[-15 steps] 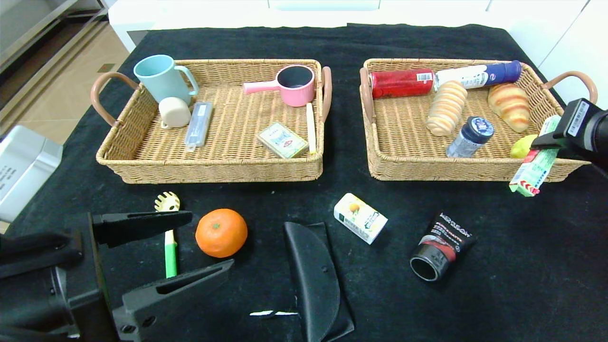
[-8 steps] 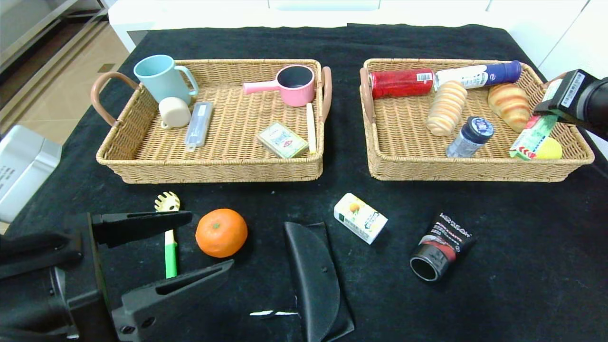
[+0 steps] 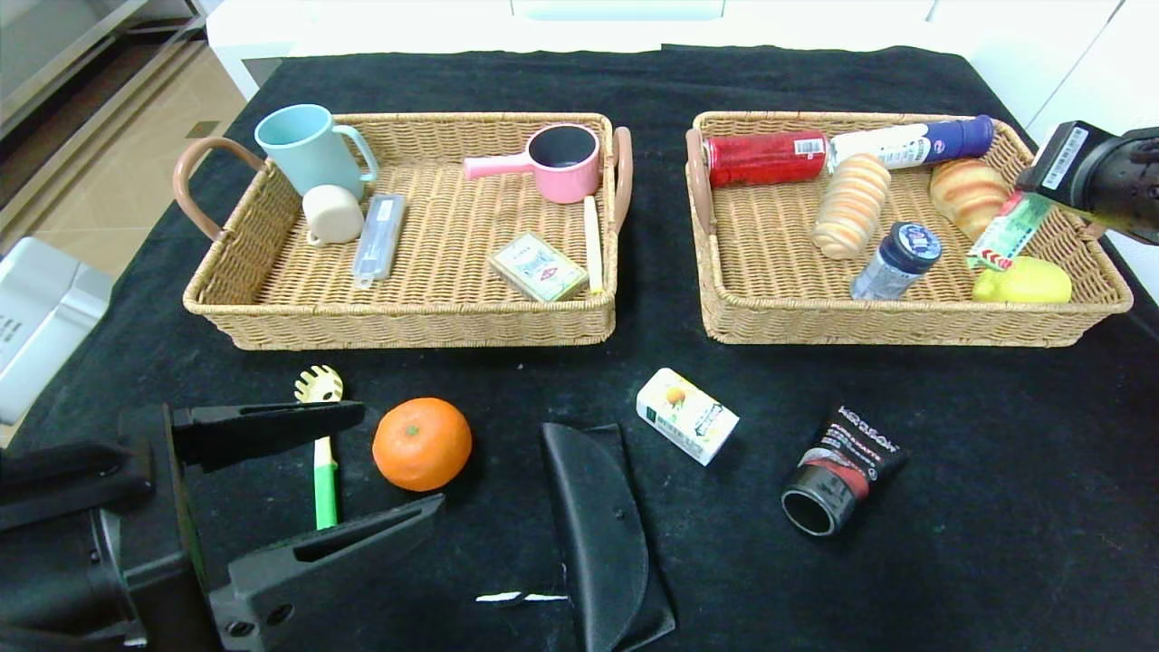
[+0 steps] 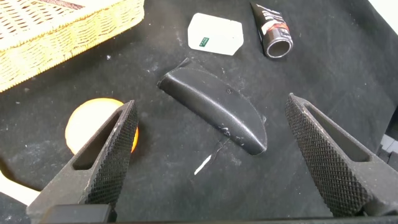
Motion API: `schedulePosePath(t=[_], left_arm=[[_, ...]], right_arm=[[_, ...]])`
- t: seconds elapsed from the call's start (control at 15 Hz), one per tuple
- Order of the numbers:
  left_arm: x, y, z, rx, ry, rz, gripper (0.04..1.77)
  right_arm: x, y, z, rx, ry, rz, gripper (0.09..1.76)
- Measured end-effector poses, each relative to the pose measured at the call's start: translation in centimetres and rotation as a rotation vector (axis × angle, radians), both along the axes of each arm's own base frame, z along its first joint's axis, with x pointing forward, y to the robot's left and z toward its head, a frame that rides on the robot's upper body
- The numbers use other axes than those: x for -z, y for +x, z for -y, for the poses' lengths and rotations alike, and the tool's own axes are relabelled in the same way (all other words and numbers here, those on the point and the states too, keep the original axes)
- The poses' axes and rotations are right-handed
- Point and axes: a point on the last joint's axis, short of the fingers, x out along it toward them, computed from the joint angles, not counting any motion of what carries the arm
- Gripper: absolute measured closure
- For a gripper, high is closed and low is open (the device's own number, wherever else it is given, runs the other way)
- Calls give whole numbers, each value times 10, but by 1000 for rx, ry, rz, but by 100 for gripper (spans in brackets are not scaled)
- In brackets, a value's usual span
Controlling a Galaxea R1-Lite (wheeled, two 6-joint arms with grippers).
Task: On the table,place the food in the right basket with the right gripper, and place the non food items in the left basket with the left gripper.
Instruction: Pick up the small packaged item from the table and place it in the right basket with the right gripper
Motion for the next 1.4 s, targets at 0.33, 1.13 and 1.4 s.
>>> schedulePosePath(t=[0.33,1.13,1.4], left_arm=[[0,0,0,-1,0,-2,9],[0,0,0,1,6,7,9],[0,-1,0,1,8,6,9]], right_arm=[[4,8,-1,-6,-29,18,146],[10,11,-3,-13,-37,-2,79],[10,2,-5,-35,-70,-13,53]])
